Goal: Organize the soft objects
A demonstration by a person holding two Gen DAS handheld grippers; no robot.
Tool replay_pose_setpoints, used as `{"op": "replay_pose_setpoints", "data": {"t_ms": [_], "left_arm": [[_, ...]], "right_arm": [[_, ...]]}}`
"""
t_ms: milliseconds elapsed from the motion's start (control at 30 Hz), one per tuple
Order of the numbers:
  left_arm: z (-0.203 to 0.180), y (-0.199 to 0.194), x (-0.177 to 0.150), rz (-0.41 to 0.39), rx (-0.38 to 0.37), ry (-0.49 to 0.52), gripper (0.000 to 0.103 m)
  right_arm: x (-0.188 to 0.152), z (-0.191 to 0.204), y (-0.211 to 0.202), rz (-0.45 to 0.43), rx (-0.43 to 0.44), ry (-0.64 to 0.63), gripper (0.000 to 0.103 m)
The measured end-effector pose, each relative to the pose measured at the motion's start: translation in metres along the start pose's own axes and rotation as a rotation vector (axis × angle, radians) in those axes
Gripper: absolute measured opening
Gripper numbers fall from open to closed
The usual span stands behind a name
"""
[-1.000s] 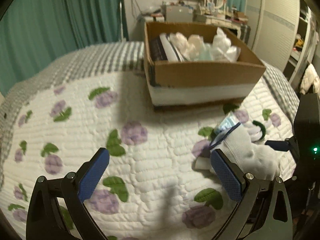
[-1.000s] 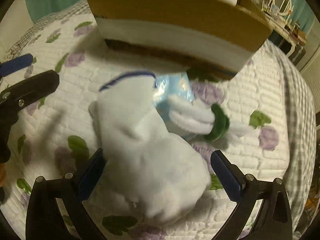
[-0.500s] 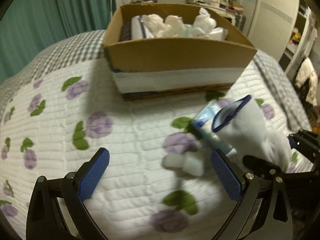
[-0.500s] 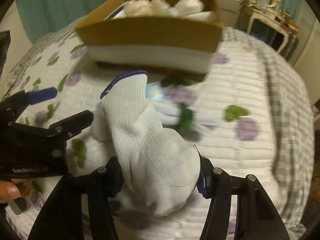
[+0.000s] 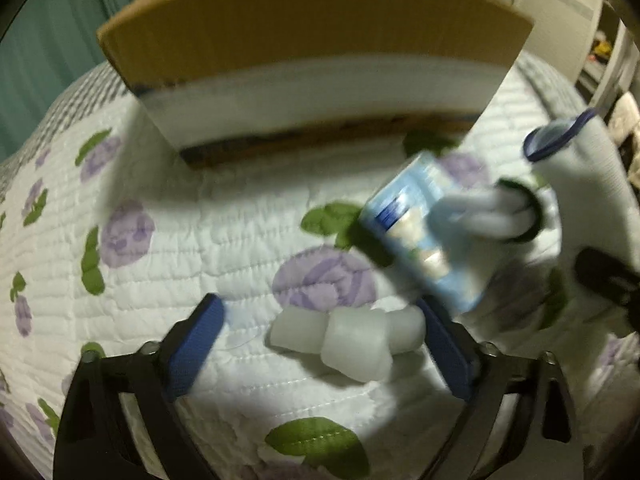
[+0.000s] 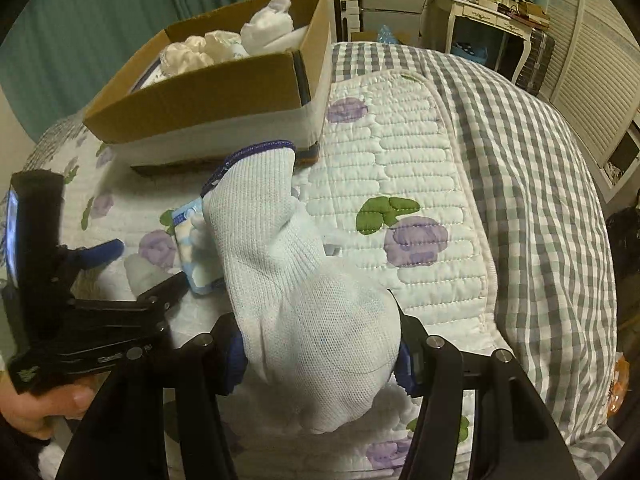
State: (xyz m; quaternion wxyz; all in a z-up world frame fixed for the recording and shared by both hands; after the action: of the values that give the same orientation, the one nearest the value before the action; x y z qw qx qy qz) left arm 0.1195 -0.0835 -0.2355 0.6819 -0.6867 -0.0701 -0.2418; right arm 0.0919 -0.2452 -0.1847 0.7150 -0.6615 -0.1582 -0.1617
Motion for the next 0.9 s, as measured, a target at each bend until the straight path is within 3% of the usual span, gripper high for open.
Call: {"op": "replay_pose_setpoints", "data": {"t_ms": [33,200,233,600,633,667,900], "left_arm": [[0.000,-0.001,-0.002,-0.016,-0.001,0.007,0.092],[-0.014,-0.013,-0.009,-0.056,-0.047,0.085,0.049],[-0.016,-0.015,-0.010,-0.056,-0.052,0.094,0.045],[-0.003,-0.046,-0.013,-0.048,-0.105,0.002,0.037],[-0.001,-0.053,-0.014,-0.053,-0.118,-0.011,0.033],[0.000,-0.058,-0.014,-0.057,-0.122,-0.017,0.007],[0.021,-0.090,-0.018,-0.089,-0.119,-0.058,0.001]], "right_arm": [[0.000,-0.001,0.002,0.004,0.002,0.003,0.058],[0.000,-0.002,0.007,0.013,0.016,0.020,0.058],[0.000,-0.001,0.007,0.013,0.014,0.018,0.058],[-0.002,0.005,-0.007,-0.017,-0.005,0.013,0.058],[-0.002,0.006,-0.010,-0.024,-0.007,0.010,0.058],[-0.002,0.008,-0.014,-0.032,-0.008,0.008,0.058],[-0.003,0.025,-0.047,-0.081,-0.014,-0.012,0.058]]}}
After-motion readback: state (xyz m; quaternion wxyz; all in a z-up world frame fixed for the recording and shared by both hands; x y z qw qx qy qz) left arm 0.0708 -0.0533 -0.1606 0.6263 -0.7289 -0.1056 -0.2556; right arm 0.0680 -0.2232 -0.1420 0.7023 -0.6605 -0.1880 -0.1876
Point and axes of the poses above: each gripper's, at about its wrist camera, not at the fingertips, and y roughly the way its jaws point, z to its left, x to its top, the point moved 6 cm from there along y, roughly the way its jaws point, and after that the axes turned 3 degrees about z, right-handed, at the moved point
